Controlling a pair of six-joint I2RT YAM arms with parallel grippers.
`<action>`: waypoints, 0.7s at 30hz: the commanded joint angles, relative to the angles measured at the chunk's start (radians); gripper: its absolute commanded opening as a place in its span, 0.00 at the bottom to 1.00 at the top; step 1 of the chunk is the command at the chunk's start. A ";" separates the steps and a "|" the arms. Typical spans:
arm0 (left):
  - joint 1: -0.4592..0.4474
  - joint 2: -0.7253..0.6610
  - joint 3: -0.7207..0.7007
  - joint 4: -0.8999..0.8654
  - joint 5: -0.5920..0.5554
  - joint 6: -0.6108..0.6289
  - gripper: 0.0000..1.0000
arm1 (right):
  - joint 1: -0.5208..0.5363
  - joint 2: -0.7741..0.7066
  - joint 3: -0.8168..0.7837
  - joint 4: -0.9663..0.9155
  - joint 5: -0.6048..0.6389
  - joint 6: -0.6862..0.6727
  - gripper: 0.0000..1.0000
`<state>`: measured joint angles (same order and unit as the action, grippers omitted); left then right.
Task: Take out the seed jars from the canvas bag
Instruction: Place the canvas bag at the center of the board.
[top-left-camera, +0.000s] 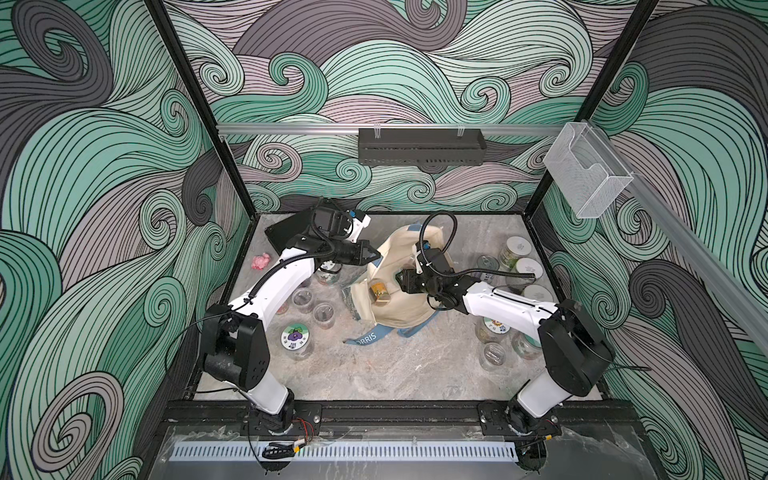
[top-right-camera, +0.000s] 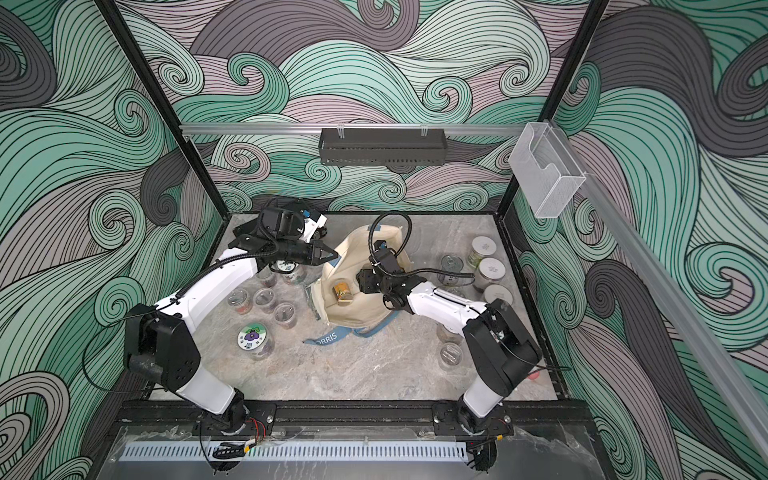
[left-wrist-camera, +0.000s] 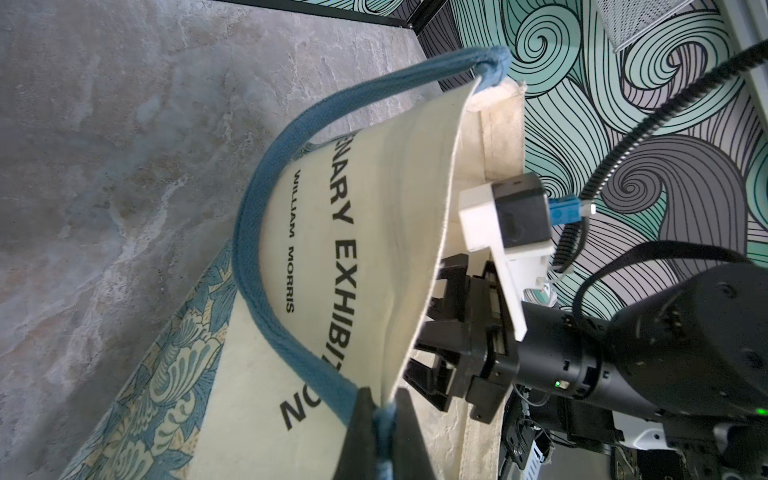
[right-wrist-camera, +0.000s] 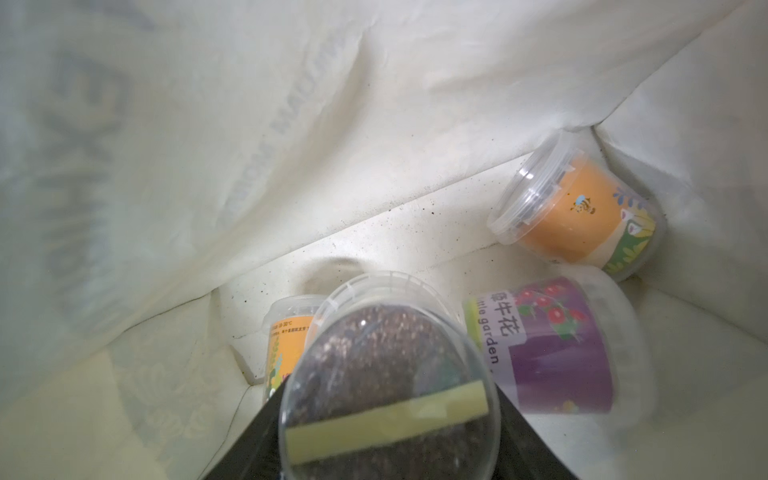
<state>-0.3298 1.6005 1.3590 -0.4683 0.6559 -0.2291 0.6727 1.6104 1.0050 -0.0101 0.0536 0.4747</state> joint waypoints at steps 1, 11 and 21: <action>0.016 0.032 0.029 -0.009 0.017 -0.019 0.00 | -0.007 -0.066 -0.024 -0.003 0.017 -0.009 0.58; 0.027 0.070 0.043 -0.018 0.020 -0.024 0.00 | -0.014 -0.126 -0.050 0.025 -0.046 0.034 0.56; 0.128 0.075 0.034 0.029 0.043 -0.122 0.75 | -0.058 -0.221 -0.028 0.032 -0.252 0.217 0.56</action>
<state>-0.2398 1.6775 1.3808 -0.4656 0.6674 -0.3077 0.6296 1.4212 0.9661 0.0010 -0.1036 0.6132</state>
